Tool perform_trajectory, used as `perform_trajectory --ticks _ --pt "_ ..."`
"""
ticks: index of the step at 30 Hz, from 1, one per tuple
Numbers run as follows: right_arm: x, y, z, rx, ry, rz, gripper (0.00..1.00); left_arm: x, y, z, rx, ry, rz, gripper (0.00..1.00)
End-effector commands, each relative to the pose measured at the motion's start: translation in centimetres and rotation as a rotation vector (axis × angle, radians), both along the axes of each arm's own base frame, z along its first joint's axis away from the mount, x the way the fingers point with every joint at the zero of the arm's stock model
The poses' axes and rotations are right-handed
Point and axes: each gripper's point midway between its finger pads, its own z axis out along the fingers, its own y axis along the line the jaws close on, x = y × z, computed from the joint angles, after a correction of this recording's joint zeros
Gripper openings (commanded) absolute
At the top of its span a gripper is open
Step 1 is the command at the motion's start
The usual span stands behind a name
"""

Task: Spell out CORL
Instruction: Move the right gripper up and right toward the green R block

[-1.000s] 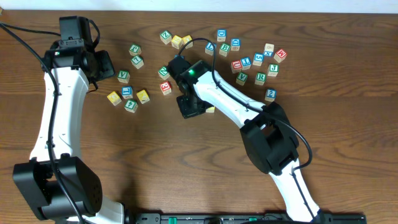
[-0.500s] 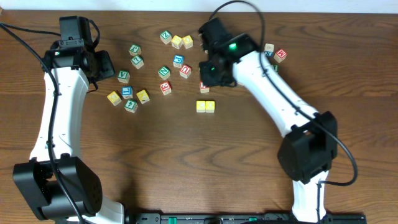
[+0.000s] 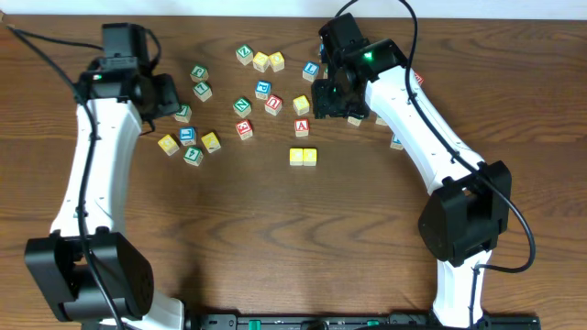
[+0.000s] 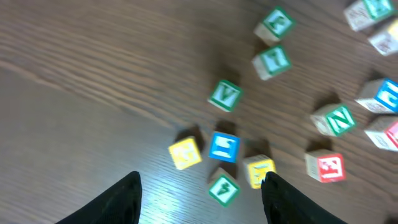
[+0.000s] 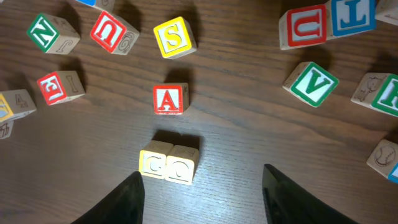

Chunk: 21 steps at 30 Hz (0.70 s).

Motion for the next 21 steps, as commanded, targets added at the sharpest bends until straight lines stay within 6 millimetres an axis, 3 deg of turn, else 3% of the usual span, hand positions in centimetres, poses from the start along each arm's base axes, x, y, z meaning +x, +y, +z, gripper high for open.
perform_trajectory --ticks 1,13,21 --pt "0.3 0.0 1.9 0.023 -0.04 0.011 0.57 0.1 -2.0 1.2 -0.01 -0.033 -0.042 0.61" --pt "0.2 0.0 1.8 0.021 -0.036 0.011 0.61 0.1 -3.3 1.1 -0.05 -0.029 -0.061 0.61" --pt "0.6 -0.9 1.8 0.018 -0.034 -0.008 0.62 -1.2 -3.4 -0.6 -0.057 0.032 -0.063 0.61"
